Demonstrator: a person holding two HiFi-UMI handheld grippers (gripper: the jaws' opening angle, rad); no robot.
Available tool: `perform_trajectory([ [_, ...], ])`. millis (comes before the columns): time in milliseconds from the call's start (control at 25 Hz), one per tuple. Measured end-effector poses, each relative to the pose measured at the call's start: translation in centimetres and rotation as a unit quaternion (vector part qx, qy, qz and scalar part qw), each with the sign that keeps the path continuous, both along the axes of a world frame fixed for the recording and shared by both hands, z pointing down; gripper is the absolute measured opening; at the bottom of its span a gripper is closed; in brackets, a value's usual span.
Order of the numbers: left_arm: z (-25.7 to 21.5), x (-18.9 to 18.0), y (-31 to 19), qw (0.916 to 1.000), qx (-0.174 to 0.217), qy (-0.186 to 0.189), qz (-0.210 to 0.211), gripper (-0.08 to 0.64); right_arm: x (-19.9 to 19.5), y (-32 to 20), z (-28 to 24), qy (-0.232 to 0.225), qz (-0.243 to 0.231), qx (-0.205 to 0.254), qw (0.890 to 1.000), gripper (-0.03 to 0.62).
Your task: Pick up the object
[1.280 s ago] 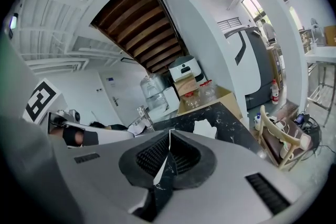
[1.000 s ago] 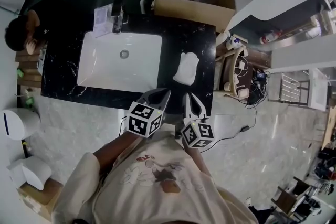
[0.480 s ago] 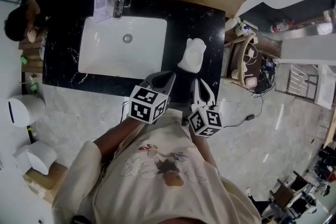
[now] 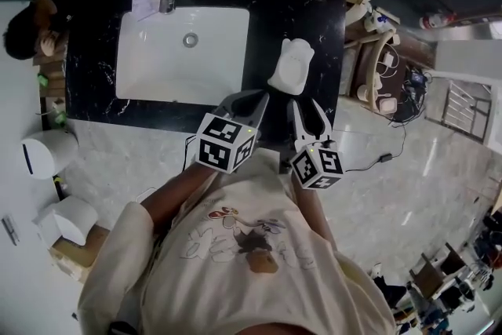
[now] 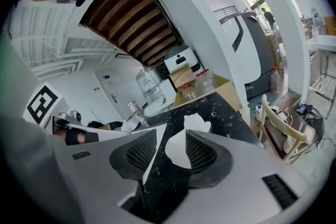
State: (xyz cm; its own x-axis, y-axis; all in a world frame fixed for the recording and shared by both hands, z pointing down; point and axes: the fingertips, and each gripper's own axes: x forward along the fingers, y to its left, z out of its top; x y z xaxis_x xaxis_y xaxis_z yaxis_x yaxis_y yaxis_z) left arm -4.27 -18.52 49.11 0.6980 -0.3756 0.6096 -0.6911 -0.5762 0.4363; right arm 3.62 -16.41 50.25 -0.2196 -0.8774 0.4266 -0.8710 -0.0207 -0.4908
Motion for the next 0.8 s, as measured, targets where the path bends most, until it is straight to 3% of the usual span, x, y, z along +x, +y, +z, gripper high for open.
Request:
perform_trajectory([
  [320, 2.0, 0.8, -1.3, 0.9998, -0.010, -0.014, 0.000, 0.014, 0.3, -0.6, 2.1, 0.015, -0.045, -0.013, 0.999, 0.231],
  [480, 3.1, 1.3, -2.1, 0.9996, -0.025, -0.013, 0.009, 0.014, 1.5, -1.4, 3.4, -0.009, -0.059, -0.022, 0.998, 0.250],
  [560, 3.6, 1.4, -2.5, 0.9991, -0.040, -0.009, 0.012, 0.014, 2.1, -1.7, 4.1, -0.041, -0.062, -0.031, 0.997, 0.252],
  [720, 4.5, 1.8, -3.2, 0.9978, -0.065, -0.005, 0.013, 0.015, 3.4, -2.2, 5.2, -0.166, -0.044, -0.051, 0.984, 0.253],
  [800, 5.1, 2.0, -3.7, 0.9976, -0.066, -0.012, 0.015, 0.015, 4.2, -2.6, 5.9, -0.184, -0.038, -0.060, 0.980, 0.259],
])
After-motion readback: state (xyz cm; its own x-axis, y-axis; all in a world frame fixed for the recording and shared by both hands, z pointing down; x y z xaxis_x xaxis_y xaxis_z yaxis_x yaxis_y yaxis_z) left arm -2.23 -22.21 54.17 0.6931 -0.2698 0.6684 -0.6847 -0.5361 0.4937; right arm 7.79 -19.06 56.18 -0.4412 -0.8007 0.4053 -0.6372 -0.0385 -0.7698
